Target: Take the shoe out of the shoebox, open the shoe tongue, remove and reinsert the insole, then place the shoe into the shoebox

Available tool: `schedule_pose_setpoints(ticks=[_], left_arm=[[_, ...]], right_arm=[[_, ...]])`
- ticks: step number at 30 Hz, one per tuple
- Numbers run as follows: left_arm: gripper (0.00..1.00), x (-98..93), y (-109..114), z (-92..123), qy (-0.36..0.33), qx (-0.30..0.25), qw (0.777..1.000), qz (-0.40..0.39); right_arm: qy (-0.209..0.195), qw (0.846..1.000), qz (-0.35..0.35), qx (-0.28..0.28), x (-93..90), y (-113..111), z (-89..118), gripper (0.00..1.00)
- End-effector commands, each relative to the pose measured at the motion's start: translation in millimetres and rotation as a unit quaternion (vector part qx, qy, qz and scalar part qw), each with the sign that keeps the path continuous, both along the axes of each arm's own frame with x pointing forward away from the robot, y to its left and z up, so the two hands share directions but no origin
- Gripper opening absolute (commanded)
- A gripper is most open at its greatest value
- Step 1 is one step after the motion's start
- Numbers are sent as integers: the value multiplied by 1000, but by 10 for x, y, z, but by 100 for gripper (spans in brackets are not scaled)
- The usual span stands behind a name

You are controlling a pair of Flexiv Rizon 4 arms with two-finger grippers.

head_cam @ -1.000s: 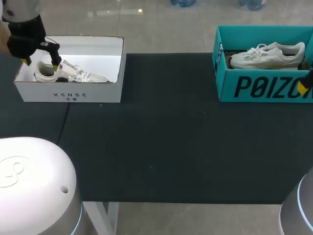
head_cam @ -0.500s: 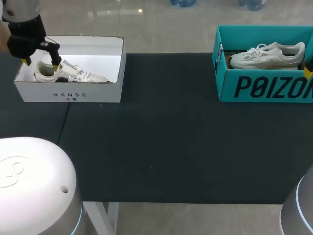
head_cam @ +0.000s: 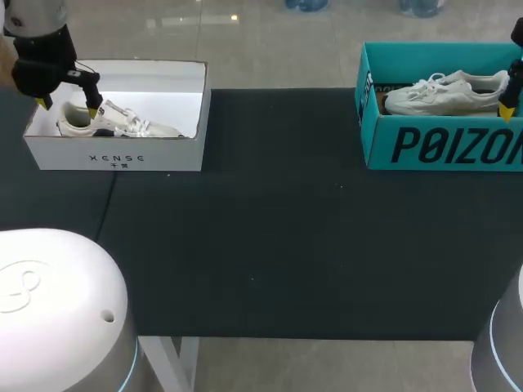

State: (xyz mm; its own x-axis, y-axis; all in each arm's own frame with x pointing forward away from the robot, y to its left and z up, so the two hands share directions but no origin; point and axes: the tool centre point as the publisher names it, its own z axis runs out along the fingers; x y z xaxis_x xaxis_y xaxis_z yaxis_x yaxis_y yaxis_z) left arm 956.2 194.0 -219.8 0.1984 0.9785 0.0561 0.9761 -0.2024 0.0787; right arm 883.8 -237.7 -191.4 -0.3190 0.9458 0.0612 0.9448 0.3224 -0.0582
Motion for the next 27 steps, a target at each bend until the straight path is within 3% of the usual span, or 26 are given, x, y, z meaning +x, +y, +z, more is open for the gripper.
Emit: schedule_pose_setpoints(ticks=[1, 16, 18, 20, 27], left_arm=[[100, -6, 3, -1, -1, 0, 1000, -1], [100, -6, 3, -1, -1, 0, 1000, -1], [100, -6, 3, -1, -1, 0, 1000, -1], [100, -6, 3, -1, -1, 0, 1000, -1], [100, -6, 3, -1, -1, 0, 1000, -1]], right_arm=[[13, 1000, 1, -3, 33, -1, 6, 100], [13, 1000, 1, -3, 33, -1, 6, 100], [3, 999, -45, -14, 198, -127, -28, 100], [-36, 993, -106, -25, 342, -278, -38, 100], [-39, 996, -73, -18, 987, -607, -228, 100]])
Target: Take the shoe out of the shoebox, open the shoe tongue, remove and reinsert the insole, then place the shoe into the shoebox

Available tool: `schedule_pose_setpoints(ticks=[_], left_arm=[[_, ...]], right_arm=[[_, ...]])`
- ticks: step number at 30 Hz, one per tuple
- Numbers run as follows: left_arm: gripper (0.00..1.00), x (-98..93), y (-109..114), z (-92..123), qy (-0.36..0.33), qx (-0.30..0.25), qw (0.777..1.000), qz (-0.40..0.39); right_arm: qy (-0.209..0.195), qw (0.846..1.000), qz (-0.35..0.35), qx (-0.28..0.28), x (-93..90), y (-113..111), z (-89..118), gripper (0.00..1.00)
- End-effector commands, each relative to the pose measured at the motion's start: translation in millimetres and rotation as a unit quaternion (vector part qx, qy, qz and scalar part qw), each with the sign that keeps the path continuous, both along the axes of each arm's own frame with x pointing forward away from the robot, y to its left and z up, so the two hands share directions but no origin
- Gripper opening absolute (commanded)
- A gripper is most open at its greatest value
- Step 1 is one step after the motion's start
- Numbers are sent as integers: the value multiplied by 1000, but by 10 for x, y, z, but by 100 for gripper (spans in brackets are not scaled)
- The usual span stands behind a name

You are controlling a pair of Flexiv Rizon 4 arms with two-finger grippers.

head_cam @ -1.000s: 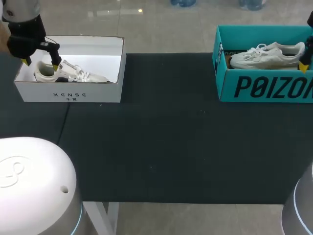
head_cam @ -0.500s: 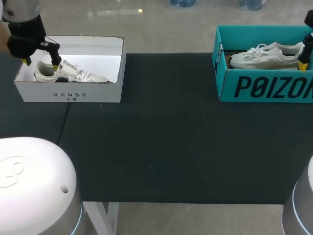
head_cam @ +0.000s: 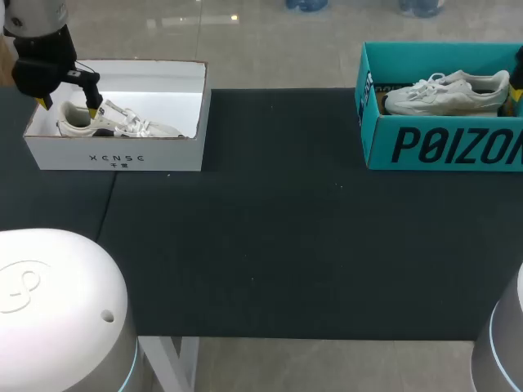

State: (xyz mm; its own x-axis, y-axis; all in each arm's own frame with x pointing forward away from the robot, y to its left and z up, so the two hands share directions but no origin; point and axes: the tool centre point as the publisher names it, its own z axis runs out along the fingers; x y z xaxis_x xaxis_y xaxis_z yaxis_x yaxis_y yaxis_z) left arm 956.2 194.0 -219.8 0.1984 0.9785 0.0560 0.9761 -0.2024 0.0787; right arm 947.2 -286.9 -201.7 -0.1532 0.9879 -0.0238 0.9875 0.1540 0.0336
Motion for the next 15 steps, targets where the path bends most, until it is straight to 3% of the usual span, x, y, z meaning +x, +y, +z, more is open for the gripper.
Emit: schedule_pose_setpoints(ticks=[1, 8, 15], left_arm=[[100, -6, 3, -1, -1, 0, 1000, -1], [100, -6, 3, -1, -1, 0, 1000, -1], [100, -6, 3, -1, -1, 0, 1000, -1]], right_arm=[[18, 1000, 17, 14, 422, -163, -152, 100], [19, 999, 13, 44, 809, -462, -356, 100], [26, 999, -28, 39, 1124, -631, -376, 100]])
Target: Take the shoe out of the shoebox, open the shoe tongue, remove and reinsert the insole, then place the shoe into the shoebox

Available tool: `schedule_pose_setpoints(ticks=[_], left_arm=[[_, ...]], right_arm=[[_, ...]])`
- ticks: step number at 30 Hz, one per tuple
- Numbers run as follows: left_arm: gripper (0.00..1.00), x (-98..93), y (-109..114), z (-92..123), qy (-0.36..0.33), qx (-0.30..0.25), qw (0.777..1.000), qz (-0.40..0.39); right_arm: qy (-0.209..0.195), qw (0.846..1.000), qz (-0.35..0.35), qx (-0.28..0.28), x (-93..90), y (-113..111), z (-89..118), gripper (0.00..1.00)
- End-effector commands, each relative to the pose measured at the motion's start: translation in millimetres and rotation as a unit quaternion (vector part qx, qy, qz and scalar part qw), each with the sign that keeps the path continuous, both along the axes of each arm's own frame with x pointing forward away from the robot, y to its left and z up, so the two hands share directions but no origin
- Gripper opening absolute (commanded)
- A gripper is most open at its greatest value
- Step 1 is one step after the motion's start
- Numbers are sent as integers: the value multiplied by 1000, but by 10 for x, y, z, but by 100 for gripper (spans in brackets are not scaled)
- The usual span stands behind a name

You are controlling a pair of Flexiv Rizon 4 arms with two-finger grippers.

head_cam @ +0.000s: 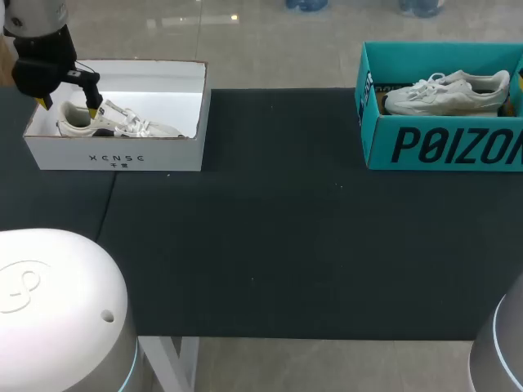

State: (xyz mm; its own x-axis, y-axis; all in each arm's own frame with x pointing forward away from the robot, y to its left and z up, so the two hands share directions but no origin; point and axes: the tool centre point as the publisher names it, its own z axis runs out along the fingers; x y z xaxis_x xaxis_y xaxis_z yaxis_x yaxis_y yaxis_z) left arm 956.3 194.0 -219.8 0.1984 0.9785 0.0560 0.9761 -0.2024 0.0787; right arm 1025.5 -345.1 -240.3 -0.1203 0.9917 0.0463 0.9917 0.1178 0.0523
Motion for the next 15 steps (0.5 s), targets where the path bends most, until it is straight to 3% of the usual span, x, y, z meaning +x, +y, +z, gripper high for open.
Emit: schedule_pose_setpoints(ticks=[1, 7, 15], left_arm=[[100, -6, 3, -1, -1, 0, 1000, -1], [100, -6, 3, -1, -1, 0, 1000, -1], [100, -6, 3, -1, -1, 0, 1000, -1]], right_arm=[[29, 1000, -12, 4, 385, -58, 25, 100], [28, 1000, -13, -3, 603, 48, 72, 100], [35, 999, -1, 18, 739, 145, -37, 100]])
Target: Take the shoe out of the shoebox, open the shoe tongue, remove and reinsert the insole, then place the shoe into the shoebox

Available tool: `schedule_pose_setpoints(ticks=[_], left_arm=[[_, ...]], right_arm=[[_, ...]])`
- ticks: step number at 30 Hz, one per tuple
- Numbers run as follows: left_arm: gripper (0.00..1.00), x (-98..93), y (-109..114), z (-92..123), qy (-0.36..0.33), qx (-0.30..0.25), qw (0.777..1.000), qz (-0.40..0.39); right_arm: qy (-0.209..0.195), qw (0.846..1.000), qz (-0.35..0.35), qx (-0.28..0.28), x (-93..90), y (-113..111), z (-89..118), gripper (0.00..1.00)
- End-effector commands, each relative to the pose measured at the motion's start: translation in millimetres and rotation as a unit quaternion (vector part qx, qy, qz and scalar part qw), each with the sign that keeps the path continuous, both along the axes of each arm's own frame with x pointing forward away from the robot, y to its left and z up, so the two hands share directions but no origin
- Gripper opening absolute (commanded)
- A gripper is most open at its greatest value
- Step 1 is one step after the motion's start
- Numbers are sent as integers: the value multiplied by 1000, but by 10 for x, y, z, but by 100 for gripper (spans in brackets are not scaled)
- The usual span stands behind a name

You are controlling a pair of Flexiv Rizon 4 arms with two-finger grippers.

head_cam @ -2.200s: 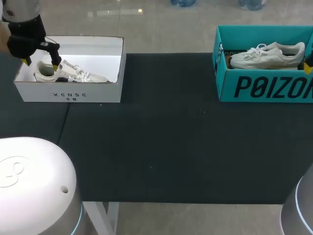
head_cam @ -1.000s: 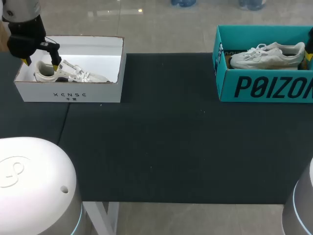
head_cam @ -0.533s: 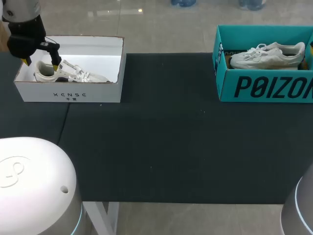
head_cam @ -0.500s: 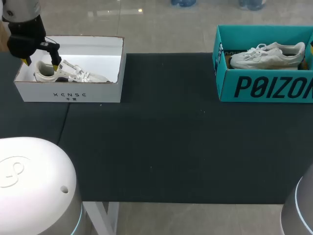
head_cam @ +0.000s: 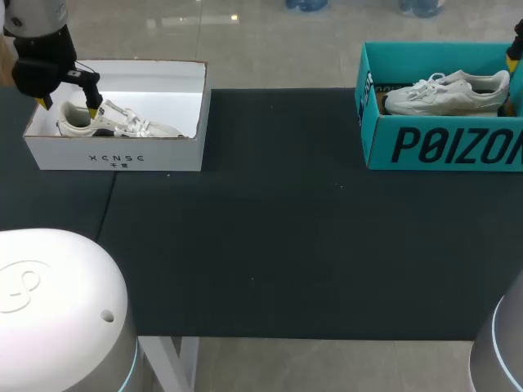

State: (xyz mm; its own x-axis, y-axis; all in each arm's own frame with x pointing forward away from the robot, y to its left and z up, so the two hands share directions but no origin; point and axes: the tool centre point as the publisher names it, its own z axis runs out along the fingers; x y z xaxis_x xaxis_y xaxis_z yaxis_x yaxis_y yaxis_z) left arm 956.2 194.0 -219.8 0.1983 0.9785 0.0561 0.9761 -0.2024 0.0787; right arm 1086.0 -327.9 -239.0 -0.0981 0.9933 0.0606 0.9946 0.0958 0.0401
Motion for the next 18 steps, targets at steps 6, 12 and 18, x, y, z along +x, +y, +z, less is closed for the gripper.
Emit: schedule_pose_setpoints(ticks=[6, 12, 18], left_arm=[[100, -6, 3, -1, -1, 0, 1000, -1], [100, -6, 3, -1, -1, 0, 1000, -1], [100, -6, 3, -1, -1, 0, 1000, -1]], right_arm=[[28, 999, 10, 12, 134, -27, -51, 100], [28, 999, 10, 12, 134, -27, -51, 100], [55, 998, -36, -20, 18, 9, -91, 100]])
